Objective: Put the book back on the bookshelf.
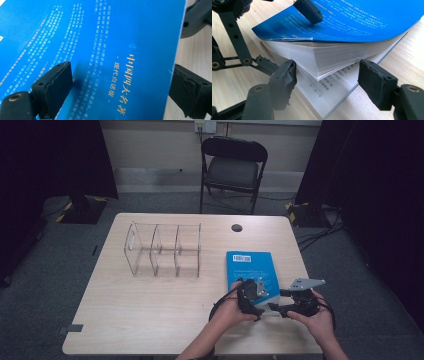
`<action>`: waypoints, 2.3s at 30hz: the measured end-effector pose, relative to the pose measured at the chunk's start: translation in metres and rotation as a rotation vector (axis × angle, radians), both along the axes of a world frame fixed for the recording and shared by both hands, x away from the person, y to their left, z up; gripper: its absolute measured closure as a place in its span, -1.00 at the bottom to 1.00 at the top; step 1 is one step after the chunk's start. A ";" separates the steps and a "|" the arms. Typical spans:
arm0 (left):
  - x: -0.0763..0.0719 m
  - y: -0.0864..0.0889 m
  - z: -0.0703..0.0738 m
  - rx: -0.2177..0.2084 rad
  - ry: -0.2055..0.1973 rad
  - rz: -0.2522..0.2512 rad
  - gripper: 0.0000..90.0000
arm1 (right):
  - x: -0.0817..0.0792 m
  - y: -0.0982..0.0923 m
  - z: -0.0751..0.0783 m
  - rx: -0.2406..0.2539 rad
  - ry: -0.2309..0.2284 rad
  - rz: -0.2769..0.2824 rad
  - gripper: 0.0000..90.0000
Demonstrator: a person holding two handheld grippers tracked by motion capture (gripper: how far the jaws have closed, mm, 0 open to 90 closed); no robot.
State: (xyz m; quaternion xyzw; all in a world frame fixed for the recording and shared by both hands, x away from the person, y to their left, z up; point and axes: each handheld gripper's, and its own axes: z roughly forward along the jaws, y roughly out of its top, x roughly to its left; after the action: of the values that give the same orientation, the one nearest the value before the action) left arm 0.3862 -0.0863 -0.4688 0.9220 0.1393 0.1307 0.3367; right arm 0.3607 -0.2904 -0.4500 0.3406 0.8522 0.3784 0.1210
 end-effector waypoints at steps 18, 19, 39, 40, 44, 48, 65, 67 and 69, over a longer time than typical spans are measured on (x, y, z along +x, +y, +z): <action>0.003 0.002 0.000 -0.013 -0.017 0.019 -0.65 | -0.001 0.000 0.000 0.021 0.003 -0.016 -0.31; 0.003 0.001 0.000 -0.012 -0.020 0.022 -0.65 | -0.001 -0.001 0.000 0.021 0.001 -0.015 -0.31; 0.001 0.001 0.001 -0.005 -0.055 0.014 -0.40 | -0.001 -0.006 -0.003 0.056 0.005 -0.015 -0.29; 0.001 0.001 0.001 -0.005 -0.054 0.014 -0.39 | -0.001 -0.007 -0.004 0.059 0.003 -0.015 -0.29; 0.001 0.001 0.002 0.011 -0.050 0.010 -0.37 | 0.000 -0.010 -0.007 0.054 0.002 -0.031 -0.25; 0.002 0.000 0.002 0.012 -0.046 0.008 -0.38 | 0.003 -0.014 -0.010 0.060 0.012 -0.058 -0.25; 0.005 -0.007 0.000 0.012 -0.056 0.027 -0.61 | 0.001 -0.011 -0.004 0.069 -0.004 -0.051 -0.14; 0.005 -0.008 0.002 0.036 -0.052 0.021 -0.54 | 0.001 -0.011 -0.005 0.073 -0.006 -0.052 -0.15; 0.004 -0.009 0.002 0.035 -0.054 0.028 -0.49 | 0.001 -0.012 -0.005 0.075 -0.005 -0.052 -0.15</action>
State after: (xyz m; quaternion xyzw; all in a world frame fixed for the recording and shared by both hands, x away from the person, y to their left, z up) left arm 0.3900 -0.0949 -0.4668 0.9217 0.1408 0.1629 0.3225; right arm 0.3617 -0.3019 -0.4548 0.3660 0.8279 0.4078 0.1199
